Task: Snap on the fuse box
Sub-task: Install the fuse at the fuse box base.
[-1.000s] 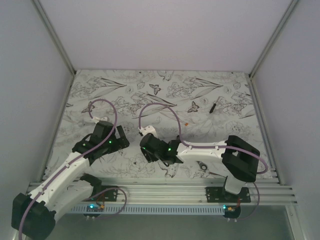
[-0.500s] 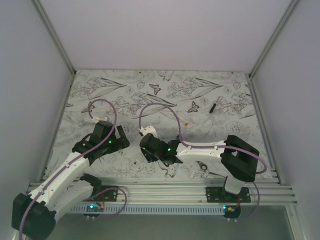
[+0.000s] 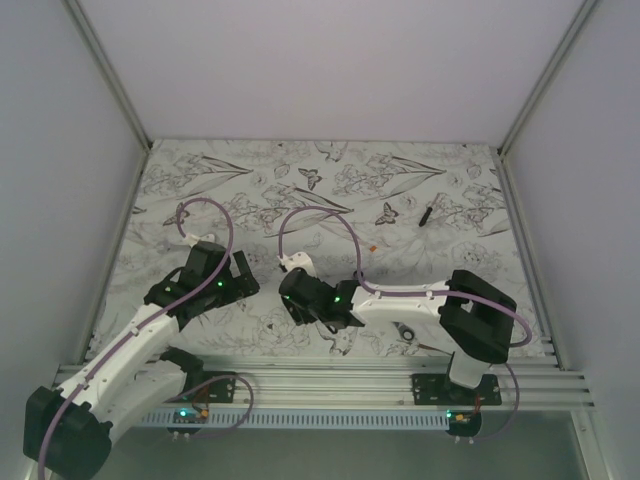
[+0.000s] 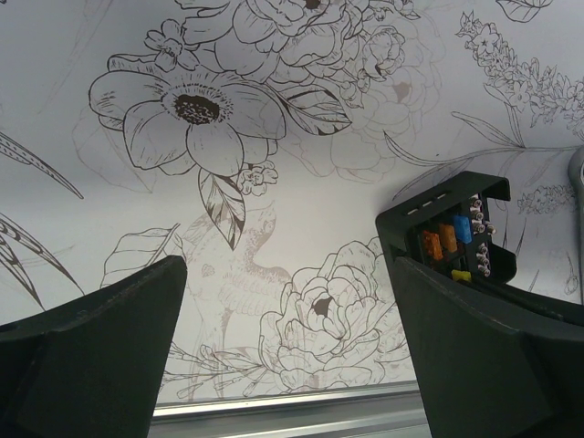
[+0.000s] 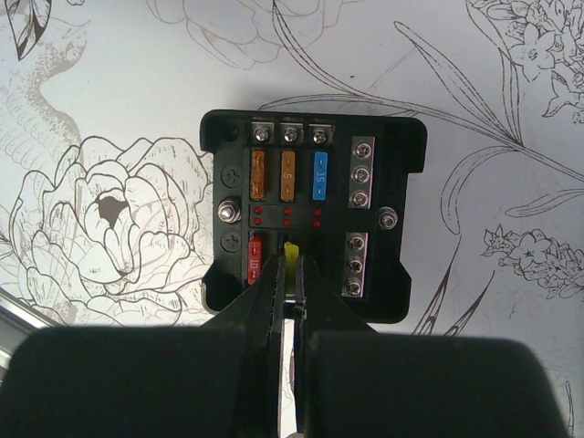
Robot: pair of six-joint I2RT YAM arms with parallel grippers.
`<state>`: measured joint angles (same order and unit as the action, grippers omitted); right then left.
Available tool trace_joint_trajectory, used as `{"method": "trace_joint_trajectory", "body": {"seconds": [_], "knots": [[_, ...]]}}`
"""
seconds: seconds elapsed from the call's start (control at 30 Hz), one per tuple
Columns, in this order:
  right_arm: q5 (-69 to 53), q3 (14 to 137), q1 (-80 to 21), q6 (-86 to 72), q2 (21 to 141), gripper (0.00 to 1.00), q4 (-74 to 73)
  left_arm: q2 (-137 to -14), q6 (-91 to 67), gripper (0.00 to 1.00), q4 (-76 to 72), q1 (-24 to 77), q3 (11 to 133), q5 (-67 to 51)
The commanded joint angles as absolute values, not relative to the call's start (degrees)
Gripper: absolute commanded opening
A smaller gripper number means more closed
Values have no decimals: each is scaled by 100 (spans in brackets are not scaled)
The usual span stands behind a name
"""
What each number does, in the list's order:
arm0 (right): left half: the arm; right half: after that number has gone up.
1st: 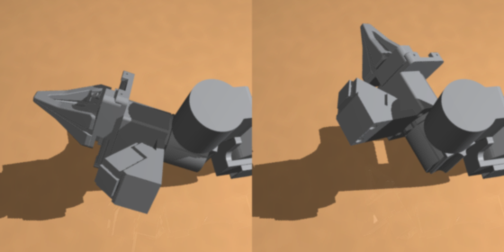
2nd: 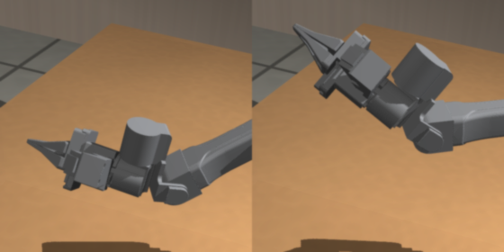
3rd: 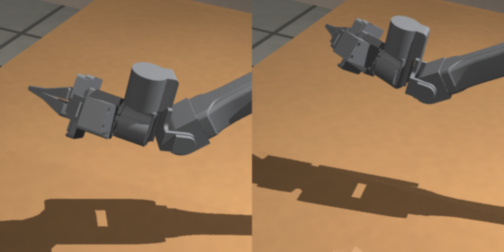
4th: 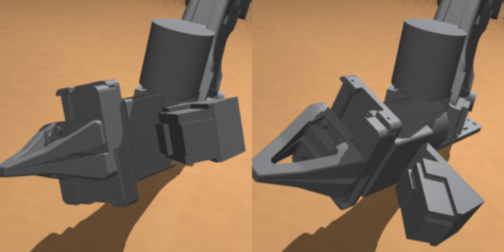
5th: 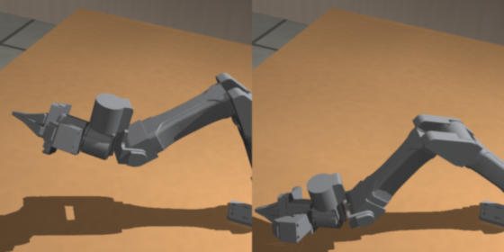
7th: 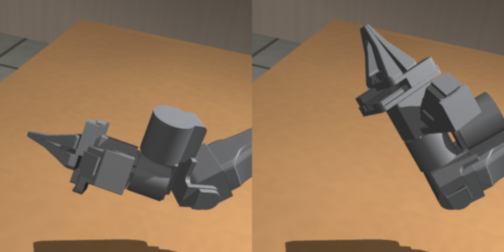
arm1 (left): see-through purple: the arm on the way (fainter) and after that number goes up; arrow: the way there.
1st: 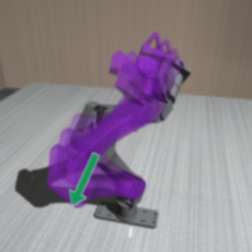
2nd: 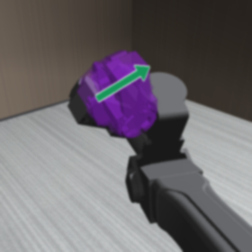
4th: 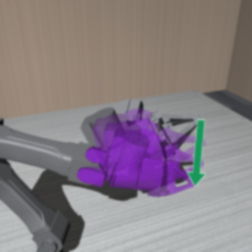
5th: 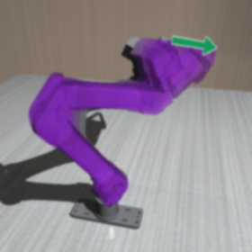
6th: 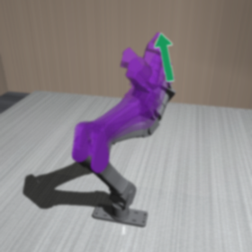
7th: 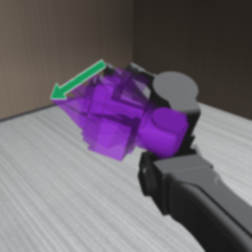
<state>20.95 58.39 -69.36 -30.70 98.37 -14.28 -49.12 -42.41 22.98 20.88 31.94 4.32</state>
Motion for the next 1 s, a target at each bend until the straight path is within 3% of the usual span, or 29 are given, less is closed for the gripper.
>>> {"method": "trace_joint_trajectory", "body": {"seconds": [0.0, 0.53, 0.97], "knots": [[2206, 5937, -7005, -3216, 9975, 0, -1562, -4931, -4274, 100, 2482, 2030, 3129, 385], [2298, 6055, -7108, -3164, 10063, 3, -1658, -4922, -4288, 100, 2477, 2030, 3126, 347], [2275, 6079, -7110, -3127, 9545, 27, -1705, -4883, -4292, 100, 2479, 2030, 3122, 315]]}}
